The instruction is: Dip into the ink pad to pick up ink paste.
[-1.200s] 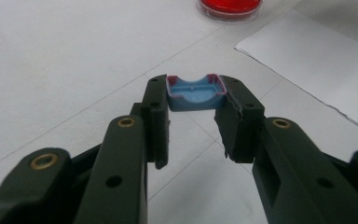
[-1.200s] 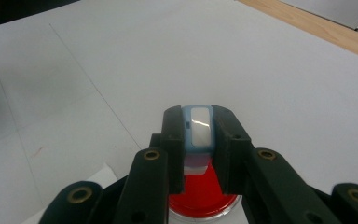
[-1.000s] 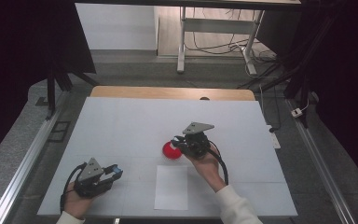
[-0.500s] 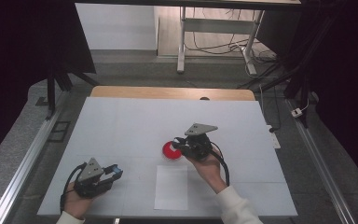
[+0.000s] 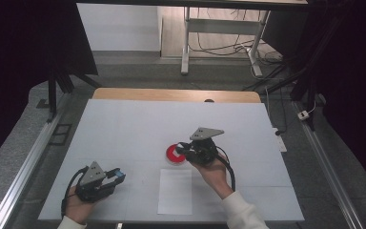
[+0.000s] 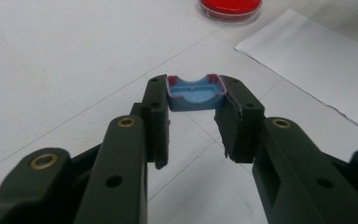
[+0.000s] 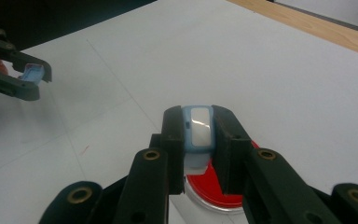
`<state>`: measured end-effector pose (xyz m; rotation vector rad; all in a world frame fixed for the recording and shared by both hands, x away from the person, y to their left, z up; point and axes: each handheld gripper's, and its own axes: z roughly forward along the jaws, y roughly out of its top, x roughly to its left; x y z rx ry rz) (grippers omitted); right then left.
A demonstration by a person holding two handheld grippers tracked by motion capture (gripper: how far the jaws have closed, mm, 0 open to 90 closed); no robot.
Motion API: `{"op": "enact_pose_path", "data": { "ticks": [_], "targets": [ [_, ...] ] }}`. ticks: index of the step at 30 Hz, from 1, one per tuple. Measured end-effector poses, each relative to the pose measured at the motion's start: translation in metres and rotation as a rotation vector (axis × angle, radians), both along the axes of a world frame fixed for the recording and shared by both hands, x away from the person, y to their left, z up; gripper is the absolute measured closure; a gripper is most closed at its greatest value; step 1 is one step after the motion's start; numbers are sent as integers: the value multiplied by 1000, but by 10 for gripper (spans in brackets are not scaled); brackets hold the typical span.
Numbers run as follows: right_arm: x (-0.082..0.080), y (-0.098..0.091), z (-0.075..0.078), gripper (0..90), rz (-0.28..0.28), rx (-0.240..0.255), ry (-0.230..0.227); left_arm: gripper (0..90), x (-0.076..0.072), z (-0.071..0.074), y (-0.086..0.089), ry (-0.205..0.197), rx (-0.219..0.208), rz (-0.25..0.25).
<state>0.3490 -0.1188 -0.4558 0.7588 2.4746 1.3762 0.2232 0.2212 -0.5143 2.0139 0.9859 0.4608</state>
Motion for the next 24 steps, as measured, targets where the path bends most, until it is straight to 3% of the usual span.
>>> {"op": "enact_pose_path", "data": {
  "ticks": [11, 24],
  "targets": [
    [-4, 0, 0, 750, 29, 8, 26, 650, 0, 0, 0, 0, 2, 1],
    [-8, 0, 1, 750, 47, -8, 20, 649, 0, 0, 0, -2, 2, 2]
  ]
}}
